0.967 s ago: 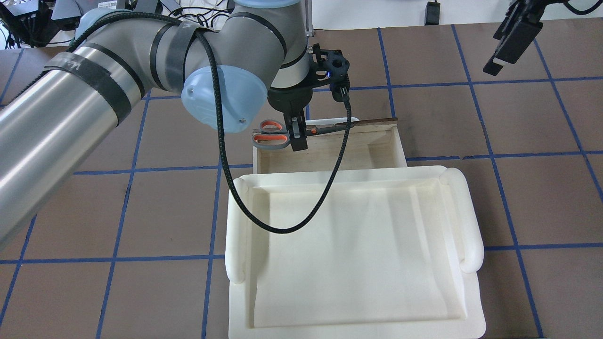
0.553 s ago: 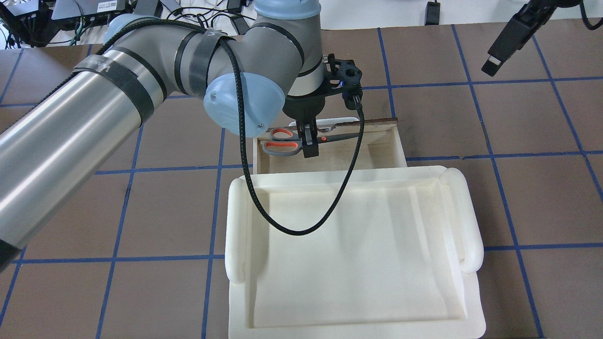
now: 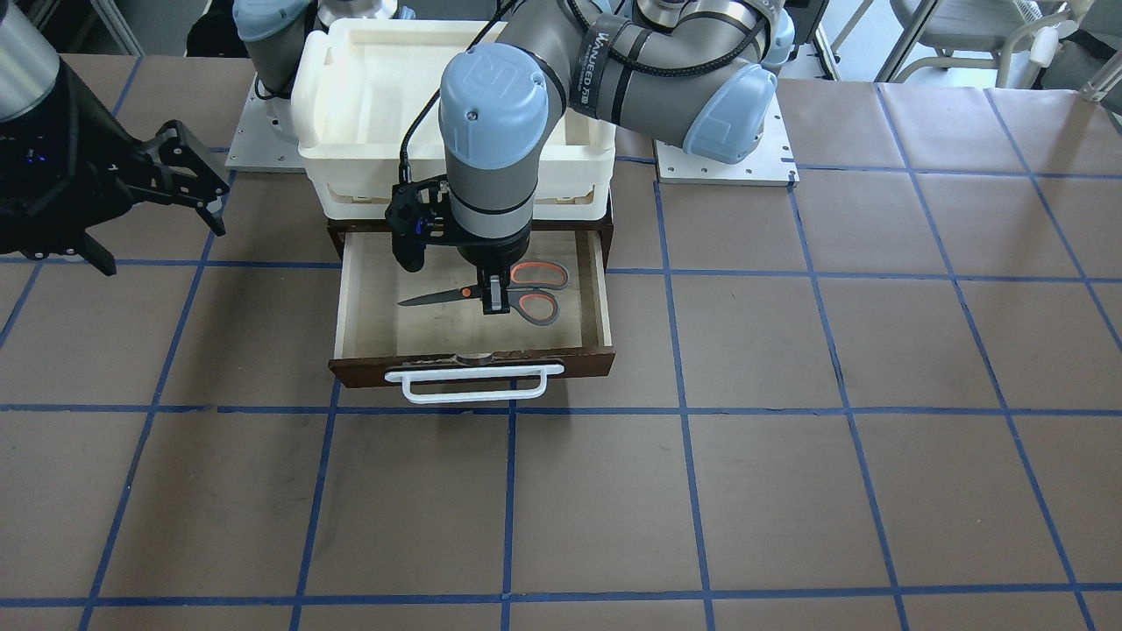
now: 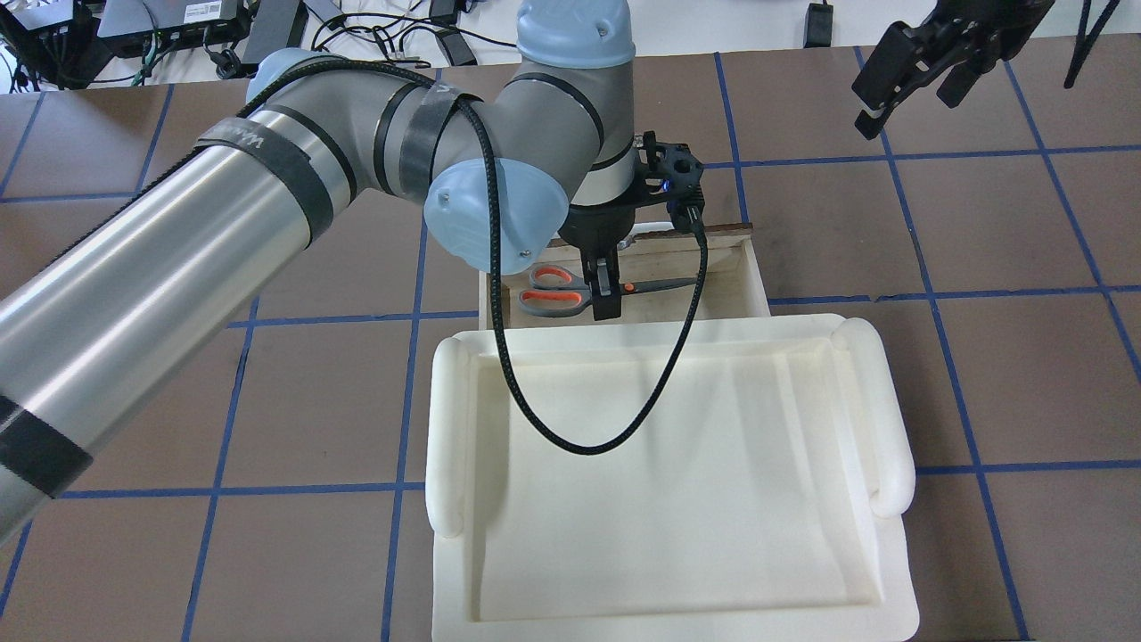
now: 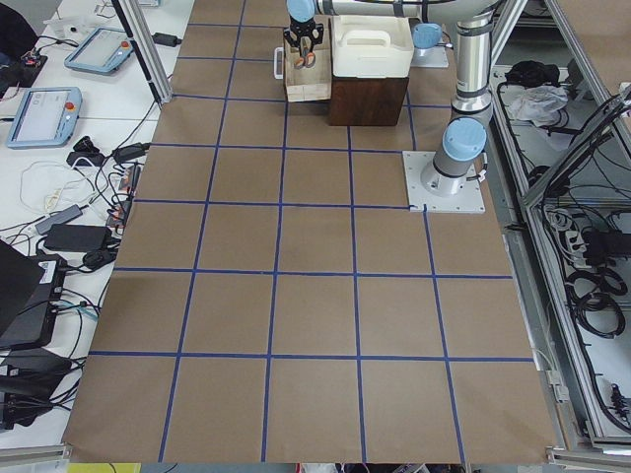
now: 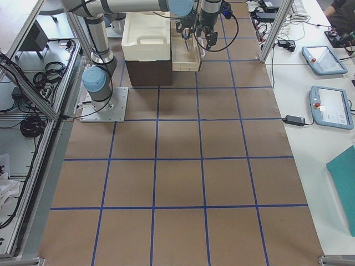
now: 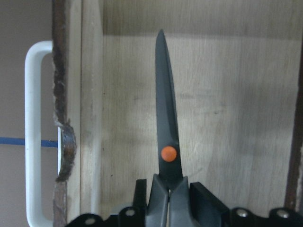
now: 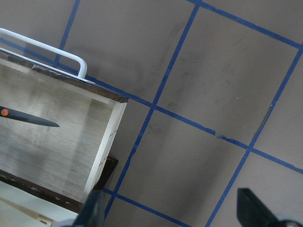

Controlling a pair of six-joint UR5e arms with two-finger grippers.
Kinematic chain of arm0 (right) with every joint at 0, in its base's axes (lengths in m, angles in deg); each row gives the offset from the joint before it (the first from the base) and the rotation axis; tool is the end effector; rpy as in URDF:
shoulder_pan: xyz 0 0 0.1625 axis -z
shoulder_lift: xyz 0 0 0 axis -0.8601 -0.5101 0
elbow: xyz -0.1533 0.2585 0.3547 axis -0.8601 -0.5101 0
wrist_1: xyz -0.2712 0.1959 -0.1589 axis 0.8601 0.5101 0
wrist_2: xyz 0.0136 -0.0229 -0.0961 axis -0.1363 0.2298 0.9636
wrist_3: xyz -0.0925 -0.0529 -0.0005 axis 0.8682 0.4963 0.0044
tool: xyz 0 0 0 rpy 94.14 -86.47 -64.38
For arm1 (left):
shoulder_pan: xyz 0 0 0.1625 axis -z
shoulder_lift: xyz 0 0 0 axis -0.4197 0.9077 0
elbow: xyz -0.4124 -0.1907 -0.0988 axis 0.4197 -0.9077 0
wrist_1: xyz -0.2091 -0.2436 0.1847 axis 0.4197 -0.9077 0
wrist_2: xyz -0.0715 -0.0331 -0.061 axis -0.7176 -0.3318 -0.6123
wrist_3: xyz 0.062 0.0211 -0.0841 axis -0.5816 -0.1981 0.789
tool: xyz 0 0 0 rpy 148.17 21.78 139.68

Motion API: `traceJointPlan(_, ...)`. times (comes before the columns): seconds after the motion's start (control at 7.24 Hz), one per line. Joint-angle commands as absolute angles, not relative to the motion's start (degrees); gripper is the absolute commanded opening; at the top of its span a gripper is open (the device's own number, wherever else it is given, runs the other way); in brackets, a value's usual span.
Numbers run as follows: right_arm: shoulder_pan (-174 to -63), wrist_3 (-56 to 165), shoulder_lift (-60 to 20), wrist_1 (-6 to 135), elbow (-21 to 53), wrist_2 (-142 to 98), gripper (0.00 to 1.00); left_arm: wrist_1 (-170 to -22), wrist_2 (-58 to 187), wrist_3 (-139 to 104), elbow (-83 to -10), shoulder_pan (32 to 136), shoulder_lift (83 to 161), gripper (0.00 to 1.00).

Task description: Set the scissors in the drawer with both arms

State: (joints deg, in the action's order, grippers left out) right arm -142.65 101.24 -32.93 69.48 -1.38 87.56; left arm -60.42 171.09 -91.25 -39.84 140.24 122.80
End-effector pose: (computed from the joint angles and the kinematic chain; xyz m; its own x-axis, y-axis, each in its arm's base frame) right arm 0.0806 -0.5118 0.5560 -0.9148 -0.3984 -0.0661 -0.3990 0.9169 -0.0040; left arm -0.3810 -0.4681 0.3939 -0.1013 0.9868 0.1260 0.9939 0.1059 -0.0297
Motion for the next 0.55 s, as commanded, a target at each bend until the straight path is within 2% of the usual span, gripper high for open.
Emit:
traceJointPlan(0.0,-143.61,99.89,-33.24,70.38,-1.0,88.41,1.0,-60.48,170.16,-90.94,-39.89,140.3,124.06,0.02)
traceJointPlan(0.41,-143.61,99.9,-33.24,70.38,-1.0,88.49,1.0,-60.57,169.2,-90.68,-39.89,140.48,124.85,0.02)
